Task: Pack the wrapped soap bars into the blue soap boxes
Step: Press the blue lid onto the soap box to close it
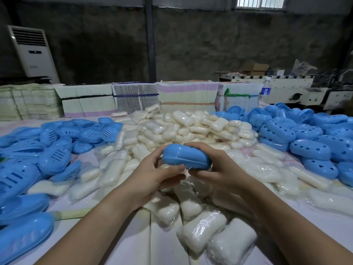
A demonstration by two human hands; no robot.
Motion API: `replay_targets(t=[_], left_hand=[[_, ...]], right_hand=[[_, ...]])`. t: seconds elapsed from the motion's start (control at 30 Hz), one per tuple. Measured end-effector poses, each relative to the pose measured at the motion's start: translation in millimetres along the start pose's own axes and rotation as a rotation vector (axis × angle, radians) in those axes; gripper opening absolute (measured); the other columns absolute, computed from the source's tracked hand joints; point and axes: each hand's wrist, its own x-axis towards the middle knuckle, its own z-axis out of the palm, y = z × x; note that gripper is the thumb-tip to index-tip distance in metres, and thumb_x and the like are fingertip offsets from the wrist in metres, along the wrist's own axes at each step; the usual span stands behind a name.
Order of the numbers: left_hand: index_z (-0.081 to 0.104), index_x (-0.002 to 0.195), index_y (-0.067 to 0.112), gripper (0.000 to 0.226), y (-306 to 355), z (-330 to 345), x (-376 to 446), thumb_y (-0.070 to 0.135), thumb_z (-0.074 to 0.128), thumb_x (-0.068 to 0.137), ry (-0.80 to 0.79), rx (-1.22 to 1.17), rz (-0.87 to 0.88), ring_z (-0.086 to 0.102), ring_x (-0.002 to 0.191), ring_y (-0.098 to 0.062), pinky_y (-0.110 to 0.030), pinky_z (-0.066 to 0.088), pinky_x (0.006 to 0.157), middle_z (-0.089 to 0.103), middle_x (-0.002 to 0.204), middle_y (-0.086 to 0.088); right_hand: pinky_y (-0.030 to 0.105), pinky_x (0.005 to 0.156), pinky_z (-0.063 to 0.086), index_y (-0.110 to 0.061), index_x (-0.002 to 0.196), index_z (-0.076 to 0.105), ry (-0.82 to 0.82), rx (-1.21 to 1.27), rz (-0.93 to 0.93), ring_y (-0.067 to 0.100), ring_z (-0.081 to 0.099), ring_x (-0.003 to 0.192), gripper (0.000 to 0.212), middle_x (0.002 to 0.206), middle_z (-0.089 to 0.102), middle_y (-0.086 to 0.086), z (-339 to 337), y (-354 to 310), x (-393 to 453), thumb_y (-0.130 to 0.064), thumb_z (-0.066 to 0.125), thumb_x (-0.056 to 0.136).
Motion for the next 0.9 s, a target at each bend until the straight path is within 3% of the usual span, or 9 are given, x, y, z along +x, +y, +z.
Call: replay_targets(t=[0.13,0.2,0.27,0.33,0.43,0.57,0.7,0.9], left_hand=[[0.068,0.108,0.037,0.053,-0.3,-2.1,0.1,0.022,0.090,0.062,0.032,0.268,0.124,0.073,0.089,-0.022,-0.033,0.061,0.071,0.070,0.109,0.000],[0.066,0.102,0.034,0.053,0.4,-4.3,0.2,0.031,0.090,0.055,0.053,0.412,0.205,0.070,0.084,-0.014,-0.032,0.061,0.073,0.070,0.100,0.006],[0.063,0.096,0.032,0.052,-0.3,-6.7,0.0,0.039,0.089,0.052,0.089,0.555,0.282,0.067,0.083,-0.008,-0.023,0.053,0.073,0.070,0.095,0.006],[0.061,0.092,0.029,0.052,-2.0,-8.1,0.1,0.042,0.089,0.051,0.111,0.627,0.330,0.064,0.083,-0.008,-0.018,0.048,0.071,0.070,0.090,0.003],[0.063,0.091,0.026,0.049,-2.7,-9.1,1.2,0.031,0.094,0.054,0.126,0.641,0.365,0.064,0.085,-0.008,-0.019,0.047,0.072,0.070,0.089,0.003],[0.066,0.104,0.037,0.049,1.7,-9.2,0.5,0.016,0.092,0.067,0.136,0.640,0.377,0.065,0.104,-0.001,-0.031,0.057,0.079,0.072,0.104,0.015],[0.067,0.106,0.034,0.045,-0.3,-6.2,-1.2,0.015,0.089,0.072,0.136,0.669,0.376,0.065,0.102,-0.003,-0.040,0.060,0.078,0.072,0.103,0.013],[0.066,0.109,0.041,0.045,-0.2,-8.6,0.3,0.019,0.086,0.076,0.109,0.669,0.411,0.067,0.099,-0.006,-0.037,0.057,0.077,0.072,0.106,0.015]], right_hand=[[0.040,0.089,0.052,-0.015,0.132,0.054,-0.059,0.084,0.033,0.022,0.063,0.103,0.051,0.116,0.063,0.001,-1.5,-1.5,-1.9,-0.001,0.071,0.086],[0.033,0.087,0.052,-0.015,0.130,0.056,-0.035,0.083,0.027,0.018,0.063,0.102,0.052,0.115,0.064,-0.002,-0.4,-2.2,-2.1,0.000,0.073,0.084],[0.027,0.087,0.051,-0.016,0.128,0.057,-0.006,0.063,0.017,0.013,0.062,0.103,0.051,0.113,0.064,-0.006,0.6,-2.7,-1.8,-0.003,0.075,0.082],[0.032,0.089,0.052,-0.013,0.126,0.059,0.001,0.053,0.014,0.014,0.063,0.104,0.048,0.113,0.065,-0.005,0.8,-2.6,-1.7,-0.004,0.077,0.082],[0.039,0.086,0.053,-0.011,0.123,0.061,0.023,0.067,-0.002,0.015,0.063,0.101,0.044,0.109,0.066,-0.003,0.6,-3.4,-2.1,-0.004,0.076,0.083],[0.031,0.079,0.052,-0.014,0.120,0.063,0.089,0.075,-0.017,0.016,0.063,0.093,0.041,0.104,0.067,-0.002,-1.8,-2.1,-0.4,-0.007,0.078,0.082],[0.023,0.081,0.051,-0.026,0.119,0.063,0.076,0.098,-0.015,0.015,0.064,0.096,0.047,0.107,0.067,-0.007,-4.5,0.7,-2.8,-0.007,0.079,0.079],[0.033,0.077,0.053,-0.016,0.119,0.064,0.088,0.100,-0.015,0.020,0.065,0.090,0.042,0.104,0.067,0.003,-4.7,-0.5,-1.2,-0.009,0.079,0.081]])
